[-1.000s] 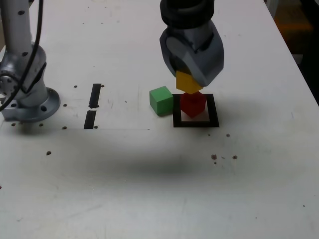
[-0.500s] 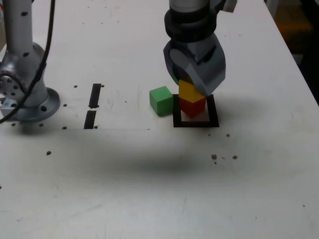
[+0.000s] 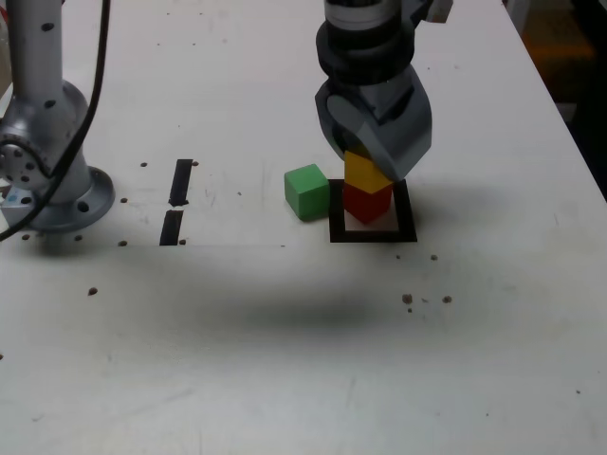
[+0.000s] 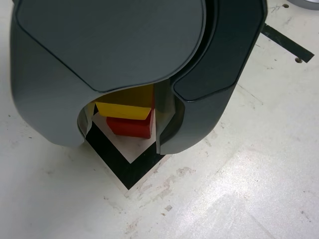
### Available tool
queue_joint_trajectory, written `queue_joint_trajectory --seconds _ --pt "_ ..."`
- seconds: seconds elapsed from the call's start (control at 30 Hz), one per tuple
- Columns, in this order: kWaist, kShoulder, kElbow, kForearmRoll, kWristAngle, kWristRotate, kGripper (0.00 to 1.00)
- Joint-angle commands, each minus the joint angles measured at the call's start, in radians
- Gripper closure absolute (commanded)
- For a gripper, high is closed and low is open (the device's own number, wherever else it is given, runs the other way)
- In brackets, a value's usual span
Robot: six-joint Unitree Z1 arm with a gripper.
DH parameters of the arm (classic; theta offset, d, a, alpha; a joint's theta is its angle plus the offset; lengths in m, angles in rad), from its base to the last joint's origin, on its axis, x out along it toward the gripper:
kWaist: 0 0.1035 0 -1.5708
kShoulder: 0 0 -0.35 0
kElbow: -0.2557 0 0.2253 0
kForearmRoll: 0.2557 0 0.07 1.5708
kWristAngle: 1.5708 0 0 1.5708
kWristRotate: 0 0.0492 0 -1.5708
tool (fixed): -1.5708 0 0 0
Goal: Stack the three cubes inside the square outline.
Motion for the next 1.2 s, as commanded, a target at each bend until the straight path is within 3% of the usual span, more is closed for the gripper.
queue_joint_trajectory --seconds 0.0,0.5,1.17 --pt "-0.001 0.001 0.003 -0.006 0.002 -0.002 0.82" --pt "-0.001 -0.002 0.023 -0.016 0.01 -0.015 0.44" --pt "-0.001 -0.051 0.033 0.019 0.004 -0.023 0.34"
